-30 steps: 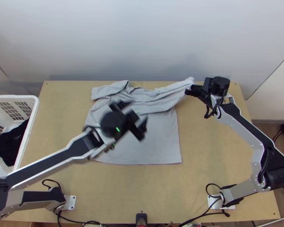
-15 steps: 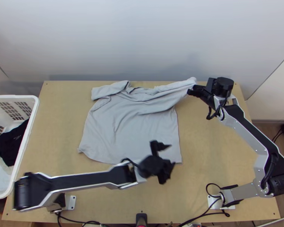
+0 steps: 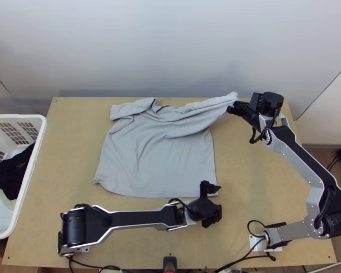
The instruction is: Fold the t-shirt
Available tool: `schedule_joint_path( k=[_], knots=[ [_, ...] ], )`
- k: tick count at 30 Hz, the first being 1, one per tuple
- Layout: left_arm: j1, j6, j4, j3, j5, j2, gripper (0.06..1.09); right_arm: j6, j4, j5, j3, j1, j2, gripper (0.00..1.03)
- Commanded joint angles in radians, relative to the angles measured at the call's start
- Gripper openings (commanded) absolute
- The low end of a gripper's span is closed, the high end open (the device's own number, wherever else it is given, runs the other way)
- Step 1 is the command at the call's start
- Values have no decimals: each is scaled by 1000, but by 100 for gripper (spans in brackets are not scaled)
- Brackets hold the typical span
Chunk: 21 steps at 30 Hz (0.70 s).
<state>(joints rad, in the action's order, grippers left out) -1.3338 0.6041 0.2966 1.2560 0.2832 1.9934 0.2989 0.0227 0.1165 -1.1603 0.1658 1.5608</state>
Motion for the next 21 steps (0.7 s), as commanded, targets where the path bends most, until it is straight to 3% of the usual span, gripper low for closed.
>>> schedule_joint_path(
  k=[1, 17, 18, 19, 20, 21],
  knots=[
    [4, 72, 6, 49, 4, 104, 99, 0, -9, 0, -12, -2, -5, 3],
    [70, 80, -65, 117, 117, 137, 99, 0, -33, 0, -19, -26, -16, 3],
    [77, 80, -68, 125, 128, 140, 96, 0, -33, 0, -18, -26, -16, 3],
    [85, 82, -94, 132, 128, 142, 86, 2, -33, 0, -18, -26, -16, 3],
    [90, 83, -128, 143, 128, 142, 68, 2, -33, 0, -18, -26, -16, 3],
    [91, 89, -166, 149, 128, 143, 44, 2, -33, 0, -18, -26, -16, 3]
  ],
)
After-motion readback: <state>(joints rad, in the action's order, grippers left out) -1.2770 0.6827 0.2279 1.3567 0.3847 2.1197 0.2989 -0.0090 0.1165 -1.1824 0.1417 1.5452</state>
